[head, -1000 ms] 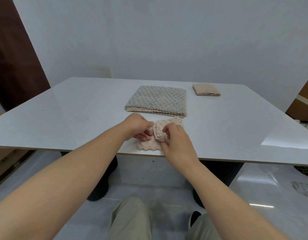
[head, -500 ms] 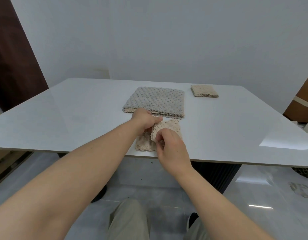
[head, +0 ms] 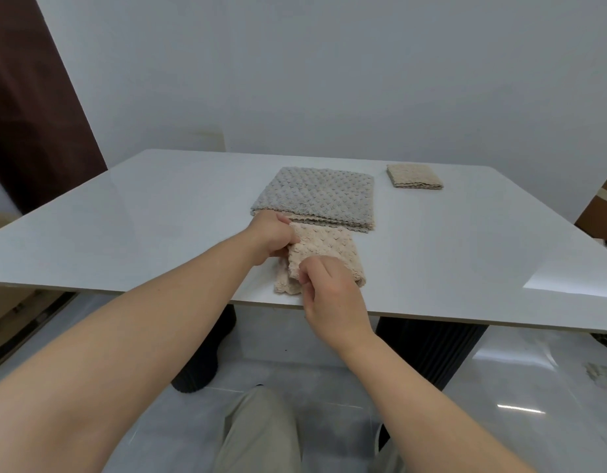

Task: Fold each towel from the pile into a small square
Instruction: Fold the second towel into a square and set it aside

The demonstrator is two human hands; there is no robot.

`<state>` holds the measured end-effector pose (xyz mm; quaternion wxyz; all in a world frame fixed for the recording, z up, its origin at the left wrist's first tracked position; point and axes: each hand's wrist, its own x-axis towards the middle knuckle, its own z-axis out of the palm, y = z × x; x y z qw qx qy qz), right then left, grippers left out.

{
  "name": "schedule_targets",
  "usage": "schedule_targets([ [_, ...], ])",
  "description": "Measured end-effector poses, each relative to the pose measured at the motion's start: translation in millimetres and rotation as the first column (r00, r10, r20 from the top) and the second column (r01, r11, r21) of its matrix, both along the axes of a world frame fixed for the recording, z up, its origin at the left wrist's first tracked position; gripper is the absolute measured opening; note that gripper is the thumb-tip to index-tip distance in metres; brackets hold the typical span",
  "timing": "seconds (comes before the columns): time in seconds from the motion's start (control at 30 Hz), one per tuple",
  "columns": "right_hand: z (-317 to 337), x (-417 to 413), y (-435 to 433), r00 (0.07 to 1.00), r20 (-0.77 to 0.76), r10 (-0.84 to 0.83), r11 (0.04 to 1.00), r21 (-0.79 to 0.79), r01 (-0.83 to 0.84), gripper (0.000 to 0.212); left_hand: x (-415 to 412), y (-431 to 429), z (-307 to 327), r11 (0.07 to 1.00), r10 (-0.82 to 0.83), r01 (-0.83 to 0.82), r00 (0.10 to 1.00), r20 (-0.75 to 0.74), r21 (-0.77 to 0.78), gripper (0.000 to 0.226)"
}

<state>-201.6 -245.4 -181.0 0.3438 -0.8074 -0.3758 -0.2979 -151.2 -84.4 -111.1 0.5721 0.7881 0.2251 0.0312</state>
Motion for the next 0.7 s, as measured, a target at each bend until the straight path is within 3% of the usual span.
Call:
schedule_targets([
  [0.37, 0, -1, 8, 0.997, 0.045, -0.065, 0.997, -0.045, 0.067, 0.021, -2, 8, 2, 0.997, 0.029, -0.029, 1.0, -0.006, -0.07, 0.024],
  [0.7, -8, -2, 16, 0.998, -0.013, -0.055, 0.996, -0.075, 0.054, 0.021, -4, 14, -9, 0.998, 0.053, -0.052, 0.998, -0.029, 0.025, 0.026],
])
